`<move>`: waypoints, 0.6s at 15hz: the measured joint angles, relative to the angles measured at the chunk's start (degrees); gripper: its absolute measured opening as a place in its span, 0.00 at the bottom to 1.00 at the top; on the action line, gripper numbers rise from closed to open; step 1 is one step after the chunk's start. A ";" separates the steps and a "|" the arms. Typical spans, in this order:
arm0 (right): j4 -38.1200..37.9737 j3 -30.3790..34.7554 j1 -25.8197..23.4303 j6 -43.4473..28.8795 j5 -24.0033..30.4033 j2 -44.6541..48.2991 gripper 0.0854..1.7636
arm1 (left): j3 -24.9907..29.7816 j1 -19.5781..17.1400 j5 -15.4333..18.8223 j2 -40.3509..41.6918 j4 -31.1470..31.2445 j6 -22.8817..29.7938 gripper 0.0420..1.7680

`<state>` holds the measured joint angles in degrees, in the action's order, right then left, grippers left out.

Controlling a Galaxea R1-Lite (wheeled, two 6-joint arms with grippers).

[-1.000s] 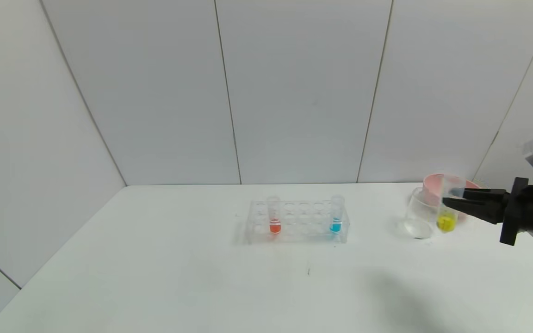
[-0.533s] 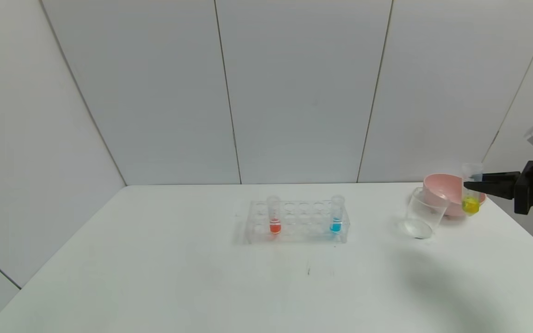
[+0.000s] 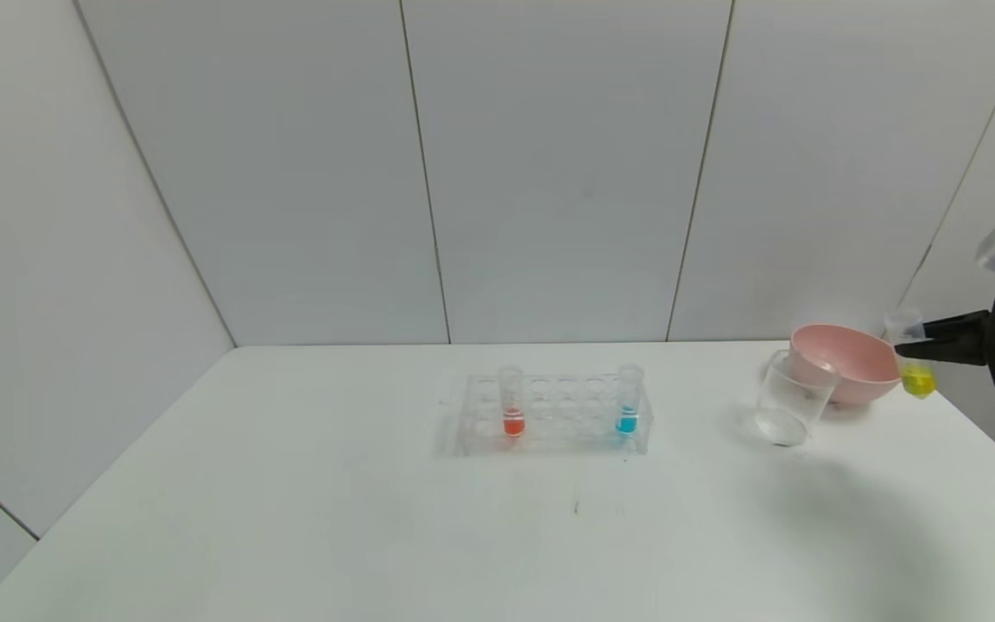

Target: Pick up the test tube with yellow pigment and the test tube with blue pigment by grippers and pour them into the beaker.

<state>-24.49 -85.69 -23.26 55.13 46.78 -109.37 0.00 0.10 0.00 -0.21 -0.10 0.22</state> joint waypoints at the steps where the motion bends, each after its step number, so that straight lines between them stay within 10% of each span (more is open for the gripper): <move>1: -0.57 -1.00 0.02 1.28 -1.87 -0.46 0.24 | 0.00 0.00 0.02 0.00 0.02 0.00 1.00; 9: -10.84 -12.90 3.69 11.74 -11.34 -4.66 0.24 | 0.00 0.00 0.00 0.00 0.02 0.02 1.00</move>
<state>-35.33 -98.59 -19.57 66.87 35.44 -114.03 0.00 0.10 0.00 -0.21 -0.07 0.24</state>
